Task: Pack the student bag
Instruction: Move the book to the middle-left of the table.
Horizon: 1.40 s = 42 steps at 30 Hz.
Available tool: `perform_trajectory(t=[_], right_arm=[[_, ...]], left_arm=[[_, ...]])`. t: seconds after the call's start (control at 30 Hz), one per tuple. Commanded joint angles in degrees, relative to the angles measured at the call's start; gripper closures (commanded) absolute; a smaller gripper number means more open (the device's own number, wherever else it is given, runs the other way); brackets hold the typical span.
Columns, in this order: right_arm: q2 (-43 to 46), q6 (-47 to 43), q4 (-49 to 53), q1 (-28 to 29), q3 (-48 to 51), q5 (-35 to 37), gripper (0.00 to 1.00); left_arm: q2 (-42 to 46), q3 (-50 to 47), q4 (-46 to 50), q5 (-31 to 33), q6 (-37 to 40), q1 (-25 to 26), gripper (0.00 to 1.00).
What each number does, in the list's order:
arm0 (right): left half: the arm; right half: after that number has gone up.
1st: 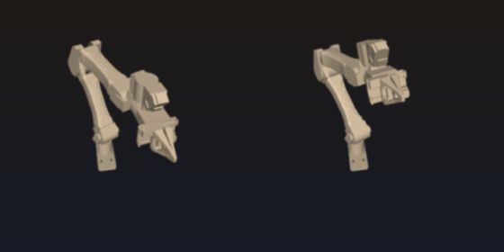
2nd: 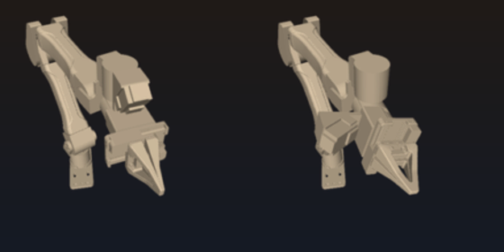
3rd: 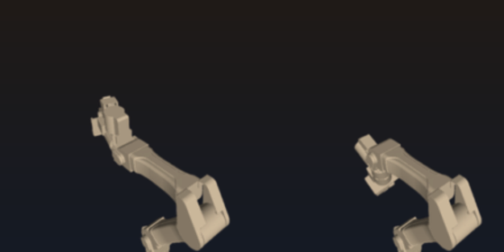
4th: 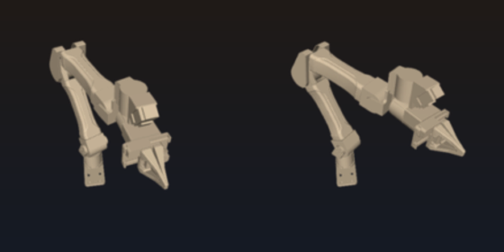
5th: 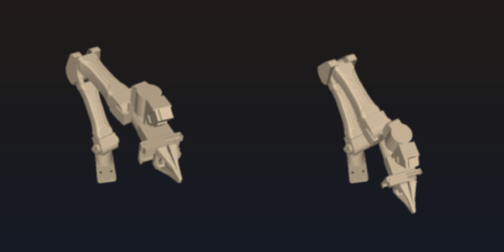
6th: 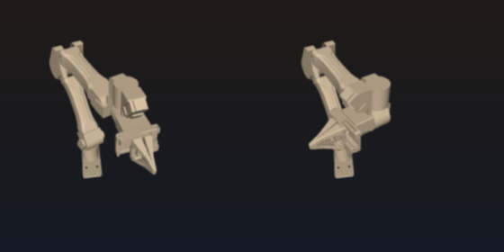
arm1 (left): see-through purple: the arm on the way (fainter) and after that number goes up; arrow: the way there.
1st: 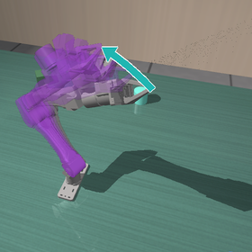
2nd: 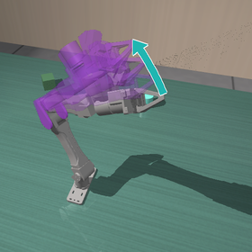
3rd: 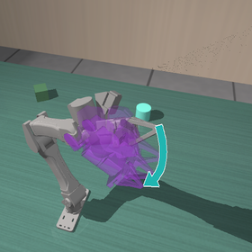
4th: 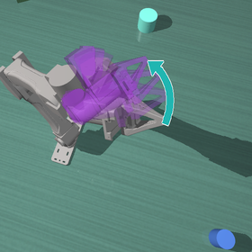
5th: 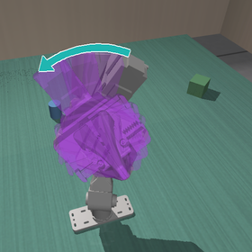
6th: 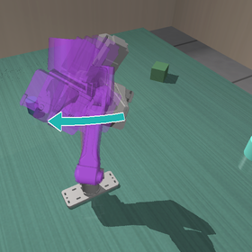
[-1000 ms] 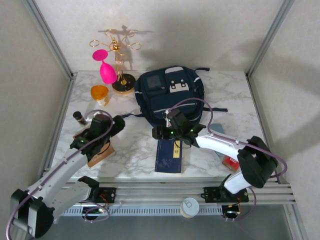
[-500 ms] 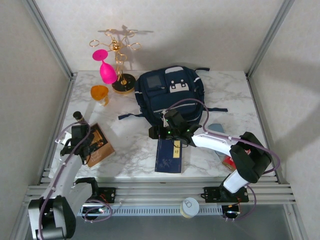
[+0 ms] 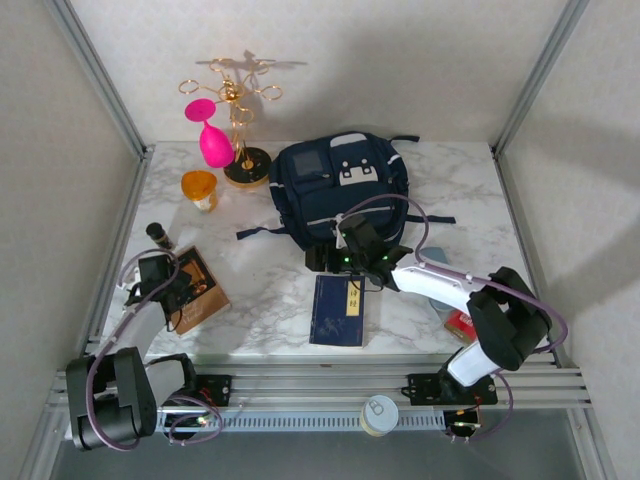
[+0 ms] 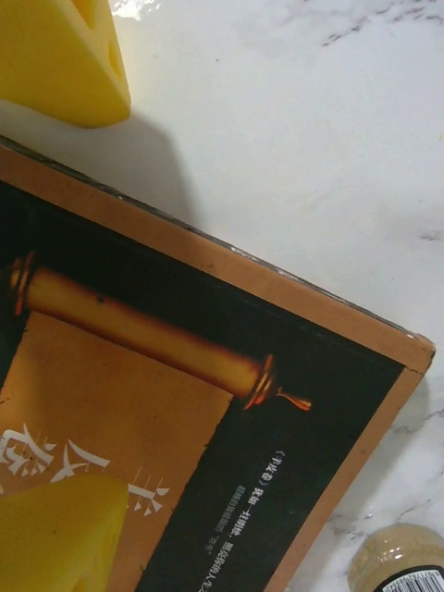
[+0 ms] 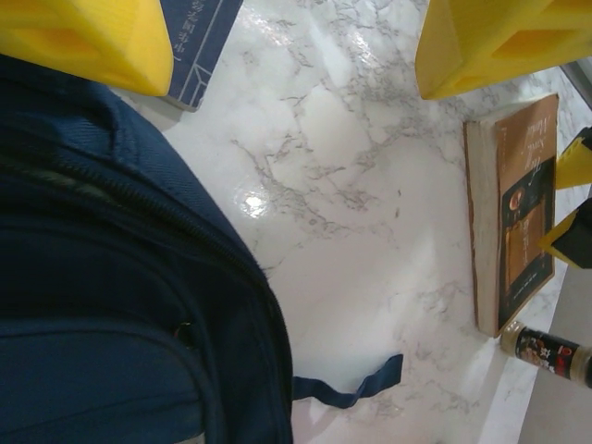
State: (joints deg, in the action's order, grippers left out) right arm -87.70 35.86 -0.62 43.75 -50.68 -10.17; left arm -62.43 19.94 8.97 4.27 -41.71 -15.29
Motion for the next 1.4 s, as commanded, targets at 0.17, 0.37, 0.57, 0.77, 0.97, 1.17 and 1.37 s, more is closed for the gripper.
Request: perform_trajectory(t=[0.17,0.37,0.57,0.77,0.97,1.17,1.37], right_arm=[[1.92,0.70,1.14,-1.56,1.20,0.29,0.29],[1.55,0.67,1.02,-1.73,1.12,0.22,0.28],[-1.04,0.49,0.24,-1.73,0.12,-1.63,0.28],[-8.74,-0.46,0.45,1.11,-6.53,-3.66,0.27],[-19.62,-2.28,0.72,5.03,-18.03,-3.25,0.27],[-30.59,-4.85,3.78,6.54,-30.48,-2.60,0.27],[-39.71,-5.58,6.18,7.20,-41.40,-4.34,0.26]], left_arm=[[-2.54,-2.83,-6.20,-7.12,-0.64,9.21,0.14],[-2.17,-1.72,-6.09,-7.39,-1.94,15.46,0.21],[-5.26,0.91,-5.80,-6.69,-1.78,21.61,0.23],[-2.96,0.41,-5.31,-3.44,-5.18,22.94,0.23],[-1.72,-0.13,-4.69,-2.92,-6.14,22.85,0.23],[-1.23,-0.60,-4.99,-2.79,-6.54,22.85,0.22],[-1.02,-1.00,-3.94,-1.72,-8.41,22.84,0.23]])
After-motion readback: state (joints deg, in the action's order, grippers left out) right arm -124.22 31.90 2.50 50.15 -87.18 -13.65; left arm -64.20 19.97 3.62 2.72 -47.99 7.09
